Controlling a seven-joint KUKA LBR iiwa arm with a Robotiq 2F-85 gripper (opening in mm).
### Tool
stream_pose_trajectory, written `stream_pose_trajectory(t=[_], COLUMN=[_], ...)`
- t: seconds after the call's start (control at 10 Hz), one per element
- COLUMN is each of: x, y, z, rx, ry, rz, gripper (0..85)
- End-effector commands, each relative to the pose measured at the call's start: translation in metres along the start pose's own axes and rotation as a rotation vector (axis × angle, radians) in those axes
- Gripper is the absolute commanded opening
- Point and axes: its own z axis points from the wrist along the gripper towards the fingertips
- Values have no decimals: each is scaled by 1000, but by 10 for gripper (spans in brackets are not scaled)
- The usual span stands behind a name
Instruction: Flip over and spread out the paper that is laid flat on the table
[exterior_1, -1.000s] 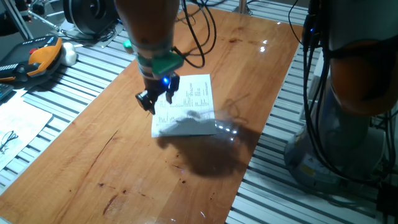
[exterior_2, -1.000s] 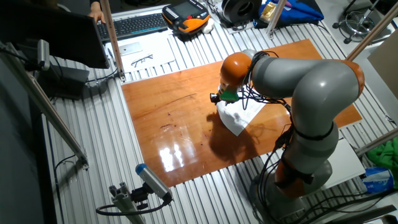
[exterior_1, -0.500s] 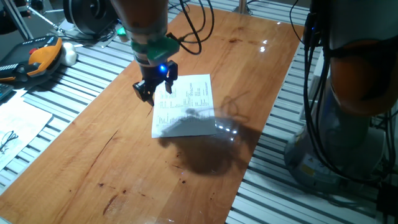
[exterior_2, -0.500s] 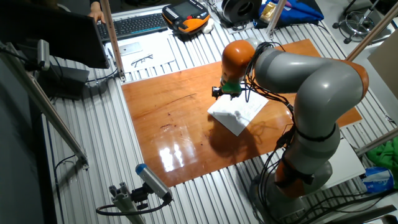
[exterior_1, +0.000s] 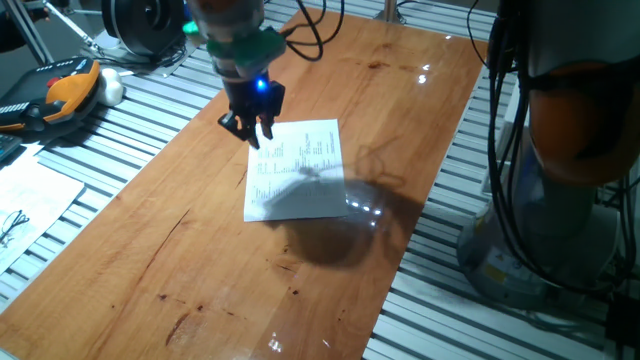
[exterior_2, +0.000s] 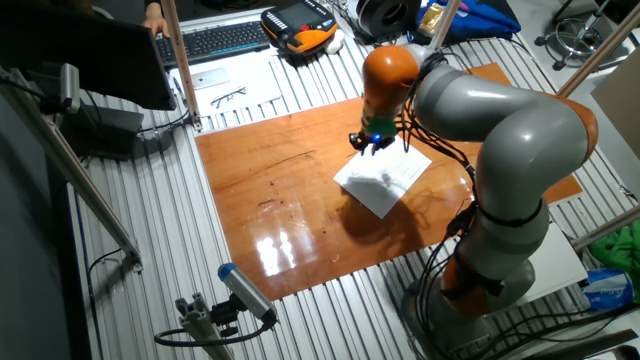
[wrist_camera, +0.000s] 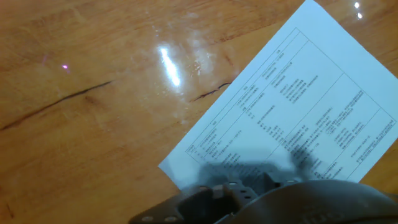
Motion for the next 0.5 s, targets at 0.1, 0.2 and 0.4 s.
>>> stream_pose_trajectory(t=[0.1, 0.2, 0.4], x=[2, 3, -1], y=[-6, -14, -30], z=[-5, -10, -22], rx=[-8, -18, -32], ry=[0, 3, 18], rz=[-36, -56, -87], gripper=[0, 0, 0])
